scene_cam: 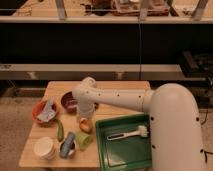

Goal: Place apple in purple bowl

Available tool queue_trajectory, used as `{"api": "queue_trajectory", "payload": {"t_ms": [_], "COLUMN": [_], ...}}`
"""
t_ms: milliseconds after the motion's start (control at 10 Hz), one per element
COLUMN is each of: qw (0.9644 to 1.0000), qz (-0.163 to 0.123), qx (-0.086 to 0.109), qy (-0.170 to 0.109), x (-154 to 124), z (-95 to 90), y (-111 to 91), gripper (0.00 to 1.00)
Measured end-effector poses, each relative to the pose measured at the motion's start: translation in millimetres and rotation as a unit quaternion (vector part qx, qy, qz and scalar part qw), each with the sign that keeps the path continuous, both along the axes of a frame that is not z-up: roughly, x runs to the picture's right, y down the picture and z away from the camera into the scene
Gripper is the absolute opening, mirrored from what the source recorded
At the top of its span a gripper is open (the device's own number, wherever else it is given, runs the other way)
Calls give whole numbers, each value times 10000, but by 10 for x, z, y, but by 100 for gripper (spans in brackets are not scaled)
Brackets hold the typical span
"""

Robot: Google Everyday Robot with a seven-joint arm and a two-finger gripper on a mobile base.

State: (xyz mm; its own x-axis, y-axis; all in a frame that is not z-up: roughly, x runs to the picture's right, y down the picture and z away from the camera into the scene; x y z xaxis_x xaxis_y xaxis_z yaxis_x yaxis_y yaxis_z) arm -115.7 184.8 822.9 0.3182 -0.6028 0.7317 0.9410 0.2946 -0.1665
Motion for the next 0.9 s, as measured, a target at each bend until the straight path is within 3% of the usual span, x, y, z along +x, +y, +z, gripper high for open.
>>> {"api": "queue_trajectory", "payload": {"t_ms": [100,300,600,900], "qw": [9999,9993,9985,9940], "qz": [41,135,344,934], "qx": [-164,-350,-431,-371], "qy": [-35,-24,-65,-440], "x": [8,0,32,49], "z": [-3,4,-18,-272], "y": [5,4,-79,-382], "gripper": [30,20,20,21]}}
